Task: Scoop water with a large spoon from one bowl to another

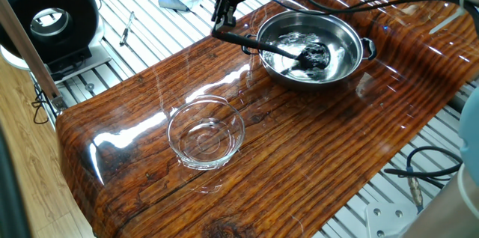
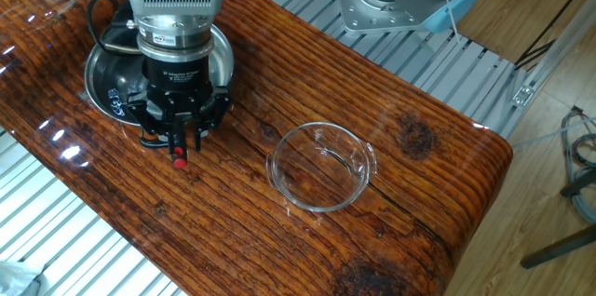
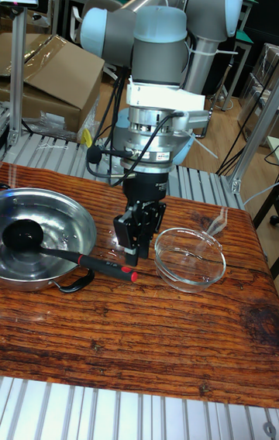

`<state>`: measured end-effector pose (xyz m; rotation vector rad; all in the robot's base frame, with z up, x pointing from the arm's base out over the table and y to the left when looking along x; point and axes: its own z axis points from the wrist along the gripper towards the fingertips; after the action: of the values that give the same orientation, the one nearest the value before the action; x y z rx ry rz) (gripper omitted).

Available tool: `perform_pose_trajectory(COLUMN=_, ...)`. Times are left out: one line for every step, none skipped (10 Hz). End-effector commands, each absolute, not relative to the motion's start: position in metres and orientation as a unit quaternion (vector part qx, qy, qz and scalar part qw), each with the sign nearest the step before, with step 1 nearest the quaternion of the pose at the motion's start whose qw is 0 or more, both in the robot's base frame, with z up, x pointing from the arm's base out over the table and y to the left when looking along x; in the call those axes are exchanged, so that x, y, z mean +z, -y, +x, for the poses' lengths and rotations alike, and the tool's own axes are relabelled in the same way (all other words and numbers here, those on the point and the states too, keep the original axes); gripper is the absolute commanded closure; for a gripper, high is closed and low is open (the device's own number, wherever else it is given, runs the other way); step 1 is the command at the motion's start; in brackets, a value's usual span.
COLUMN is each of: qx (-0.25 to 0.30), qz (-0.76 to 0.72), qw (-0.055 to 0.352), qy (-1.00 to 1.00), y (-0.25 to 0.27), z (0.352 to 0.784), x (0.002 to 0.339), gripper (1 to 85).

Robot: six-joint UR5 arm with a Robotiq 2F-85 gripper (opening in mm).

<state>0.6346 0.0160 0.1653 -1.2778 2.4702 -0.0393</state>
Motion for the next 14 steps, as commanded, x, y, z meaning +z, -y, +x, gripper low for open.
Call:
perform_pose_trajectory(qx=-0.028, qz=-0.433, qw=0.161, qy=-0.887, y=0.001, z=0.626, x=0.16, gripper=49.7)
perform_pose_trajectory(qx=-0.035, qz=-0.428, qw=0.155, qy=-0.89, y=0.006, z=0.624, x=0.158, gripper=49.7)
perform_pose_trajectory(qx=-0.04, qz=-0.425, qw=0.152, qy=-0.891, y=0.01, z=0.621, x=0.158, gripper=50.0)
perform_pose_trajectory(qx=-0.042, qz=-0.425, qw=0.155, qy=-0.891, y=0.012, z=0.621, x=0.157, gripper=51.0)
perform_pose_trajectory(qx=-0.042, qz=-0.421, qw=0.153, qy=-0.893, y=0.012, z=0.621, x=0.157, gripper=52.0)
perform_pose_trajectory(qx=-0.047, qz=-0.412, qw=0.148, qy=-0.898, y=0.015, z=0.622, x=0.158, gripper=59.7)
perform_pose_trajectory(qx=-0.05, qz=-0.397, qw=0.147, qy=-0.904, y=0.016, z=0.623, x=0.161, gripper=69.7)
perform_pose_trajectory(qx=-0.053, qz=-0.383, qw=0.143, qy=-0.911, y=0.016, z=0.626, x=0.168, gripper=84.3)
perform_pose_trajectory(qx=-0.054, qz=-0.371, qw=0.133, qy=-0.918, y=0.008, z=0.63, x=0.182, gripper=84.7)
perform_pose_trajectory(qx=-0.05, qz=-0.36, qw=0.123, qy=-0.924, y=-0.007, z=0.632, x=0.198, gripper=84.7)
perform_pose_trajectory(qx=-0.045, qz=-0.342, qw=0.108, qy=-0.932, y=-0.012, z=0.626, x=0.203, gripper=84.7)
perform_pose_trajectory(qx=-0.052, qz=-0.325, qw=0.101, qy=-0.939, y=-0.006, z=0.624, x=0.202, gripper=84.7)
perform_pose_trajectory(qx=-0.044, qz=-0.297, qw=0.105, qy=-0.948, y=-0.009, z=0.624, x=0.202, gripper=84.7)
perform_pose_trajectory(qx=-0.044, qz=-0.283, qw=0.109, qy=-0.952, y=-0.009, z=0.626, x=0.203, gripper=84.7)
